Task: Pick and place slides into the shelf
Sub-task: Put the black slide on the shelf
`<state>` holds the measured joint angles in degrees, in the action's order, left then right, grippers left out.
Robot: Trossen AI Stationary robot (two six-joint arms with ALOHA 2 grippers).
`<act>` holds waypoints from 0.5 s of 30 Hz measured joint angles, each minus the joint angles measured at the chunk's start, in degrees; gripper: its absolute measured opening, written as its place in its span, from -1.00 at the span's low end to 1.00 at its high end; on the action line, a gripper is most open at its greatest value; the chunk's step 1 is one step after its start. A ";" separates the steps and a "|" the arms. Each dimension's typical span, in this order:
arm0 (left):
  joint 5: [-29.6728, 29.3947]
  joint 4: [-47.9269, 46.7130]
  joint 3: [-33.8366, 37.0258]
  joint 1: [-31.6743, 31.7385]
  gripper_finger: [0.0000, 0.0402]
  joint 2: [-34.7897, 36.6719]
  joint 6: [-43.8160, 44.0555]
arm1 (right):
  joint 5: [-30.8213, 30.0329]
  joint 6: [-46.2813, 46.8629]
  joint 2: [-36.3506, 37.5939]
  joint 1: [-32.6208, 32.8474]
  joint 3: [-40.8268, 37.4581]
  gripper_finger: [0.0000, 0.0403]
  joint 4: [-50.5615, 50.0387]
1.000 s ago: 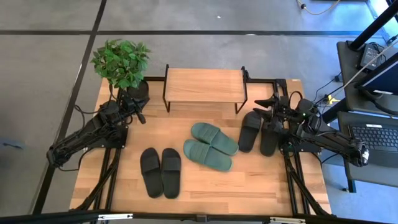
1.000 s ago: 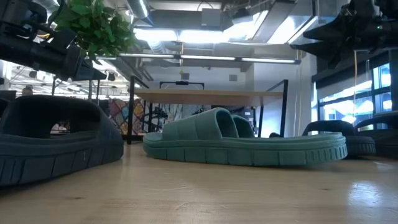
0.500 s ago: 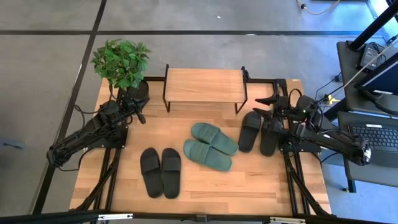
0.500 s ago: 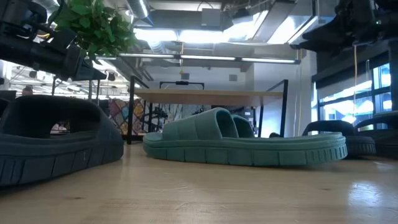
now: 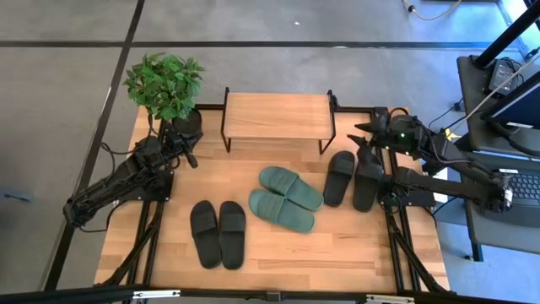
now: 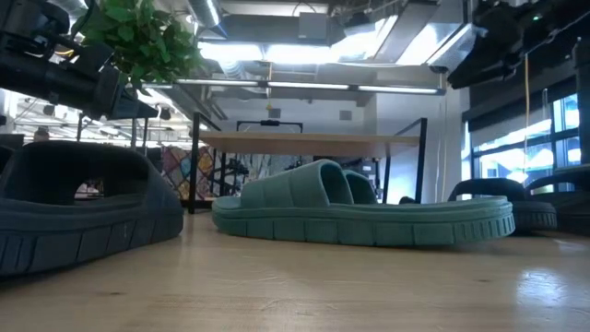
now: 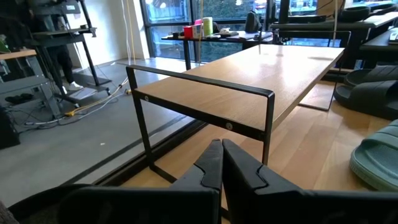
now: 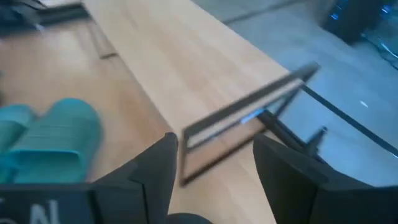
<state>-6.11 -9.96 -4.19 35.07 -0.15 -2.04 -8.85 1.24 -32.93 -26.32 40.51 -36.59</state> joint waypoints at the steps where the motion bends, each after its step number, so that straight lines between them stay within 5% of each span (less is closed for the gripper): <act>1: 0.00 0.02 0.00 0.00 -1.00 -0.01 0.00 | -0.24 0.00 -1.19 0.00 0.33 0.05 -0.23; 15: 0.00 0.15 0.00 0.00 -1.00 -0.01 0.07 | 1.10 10.73 -15.64 0.34 7.65 0.05 -21.42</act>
<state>-6.11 -9.80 -4.19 35.07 -0.16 -1.98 -7.75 11.97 -48.57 -25.99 48.16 -58.01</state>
